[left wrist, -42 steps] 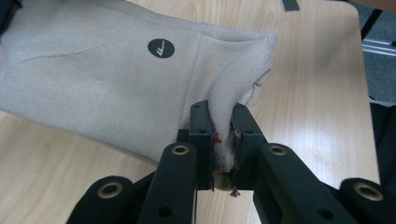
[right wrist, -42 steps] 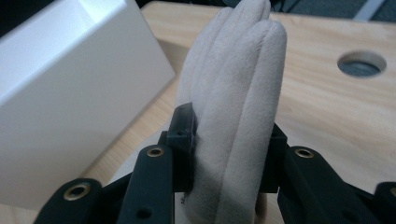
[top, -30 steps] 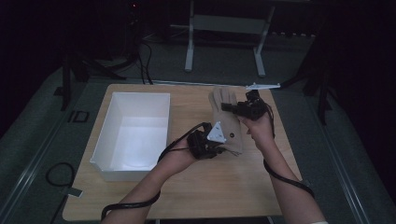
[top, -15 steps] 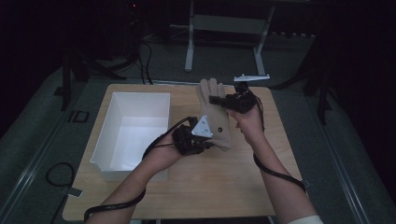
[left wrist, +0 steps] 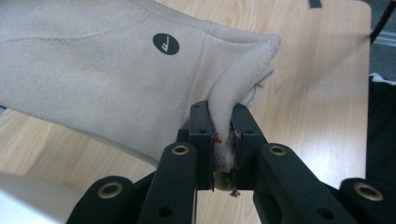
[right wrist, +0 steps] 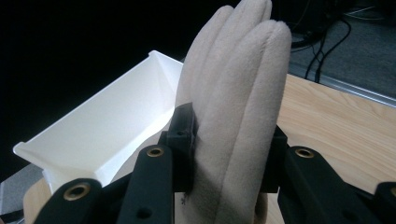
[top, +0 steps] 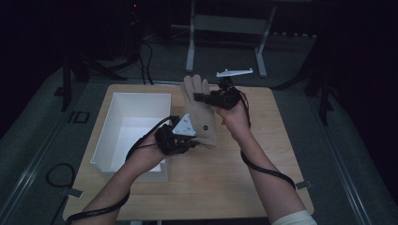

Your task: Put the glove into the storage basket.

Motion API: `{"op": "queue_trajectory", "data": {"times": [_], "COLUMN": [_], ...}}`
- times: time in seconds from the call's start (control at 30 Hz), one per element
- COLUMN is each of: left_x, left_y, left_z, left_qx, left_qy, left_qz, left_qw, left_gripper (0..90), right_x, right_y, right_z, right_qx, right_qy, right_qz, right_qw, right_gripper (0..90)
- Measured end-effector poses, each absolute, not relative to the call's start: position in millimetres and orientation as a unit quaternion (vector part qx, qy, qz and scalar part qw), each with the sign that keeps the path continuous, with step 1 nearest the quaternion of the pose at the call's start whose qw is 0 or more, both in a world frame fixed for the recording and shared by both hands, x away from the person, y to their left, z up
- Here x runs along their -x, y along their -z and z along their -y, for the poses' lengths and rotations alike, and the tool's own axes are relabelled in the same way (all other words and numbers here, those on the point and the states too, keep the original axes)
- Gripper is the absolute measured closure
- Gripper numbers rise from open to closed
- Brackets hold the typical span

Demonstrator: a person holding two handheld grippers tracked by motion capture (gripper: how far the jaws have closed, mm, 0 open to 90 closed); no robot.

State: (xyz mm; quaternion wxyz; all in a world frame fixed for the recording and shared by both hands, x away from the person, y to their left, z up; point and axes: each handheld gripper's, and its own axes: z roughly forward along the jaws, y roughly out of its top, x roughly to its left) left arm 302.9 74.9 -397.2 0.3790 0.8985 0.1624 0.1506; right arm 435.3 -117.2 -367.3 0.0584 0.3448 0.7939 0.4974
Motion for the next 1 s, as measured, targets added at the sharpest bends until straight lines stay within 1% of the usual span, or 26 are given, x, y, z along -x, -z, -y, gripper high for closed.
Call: {"op": "queue_trajectory", "data": {"times": [0.37,0.43,1.0], "left_x": [-296,-295,-282], "left_y": [398,398,406], "left_z": [-111,-115,-176], "left_qx": [-0.892,-0.891,-0.883], "left_qy": [-0.161,-0.163,-0.177], "left_qz": [-0.184,-0.189,-0.227], "left_qw": [0.379,0.379,0.372], "left_gripper": [82.6,82.6,82.6], "right_x": [-436,-436,-435], "right_y": [362,362,365], "right_z": [72,68,-6], "right_qx": [-0.323,-0.322,-0.293], "right_qy": [-0.493,-0.493,-0.486], "right_qz": [-0.806,-0.807,-0.823], "right_qw": [0.051,0.049,0.031], "right_gripper": [66.3,66.3,66.3]}}
